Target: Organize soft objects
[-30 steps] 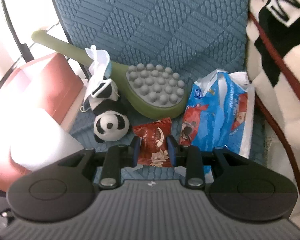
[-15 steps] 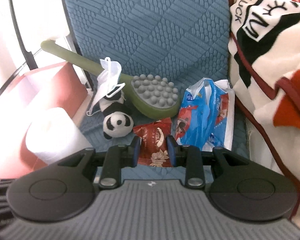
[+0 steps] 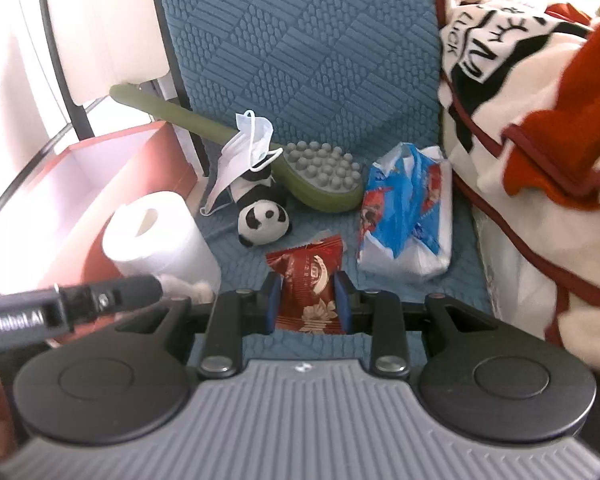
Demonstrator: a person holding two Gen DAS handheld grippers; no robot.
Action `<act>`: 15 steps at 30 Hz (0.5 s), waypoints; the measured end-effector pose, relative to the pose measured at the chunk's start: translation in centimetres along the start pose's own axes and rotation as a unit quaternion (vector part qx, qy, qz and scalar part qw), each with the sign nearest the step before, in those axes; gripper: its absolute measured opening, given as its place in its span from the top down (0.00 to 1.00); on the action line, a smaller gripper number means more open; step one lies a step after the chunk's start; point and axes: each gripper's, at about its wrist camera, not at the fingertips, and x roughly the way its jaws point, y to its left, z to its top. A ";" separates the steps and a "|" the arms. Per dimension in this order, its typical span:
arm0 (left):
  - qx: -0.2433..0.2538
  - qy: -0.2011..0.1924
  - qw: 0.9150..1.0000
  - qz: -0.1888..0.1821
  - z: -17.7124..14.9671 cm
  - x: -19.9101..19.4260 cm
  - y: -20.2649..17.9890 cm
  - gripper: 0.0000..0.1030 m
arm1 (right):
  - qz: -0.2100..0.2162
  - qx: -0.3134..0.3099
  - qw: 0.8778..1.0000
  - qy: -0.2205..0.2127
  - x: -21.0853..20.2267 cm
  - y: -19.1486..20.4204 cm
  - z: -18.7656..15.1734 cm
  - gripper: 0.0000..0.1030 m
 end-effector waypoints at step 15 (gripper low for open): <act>0.016 -0.030 0.999 -0.009 1.0 -4.9 -2.2 0.93 | -0.004 0.004 1.000 -0.018 -5.7 1.3 -1.2 0.68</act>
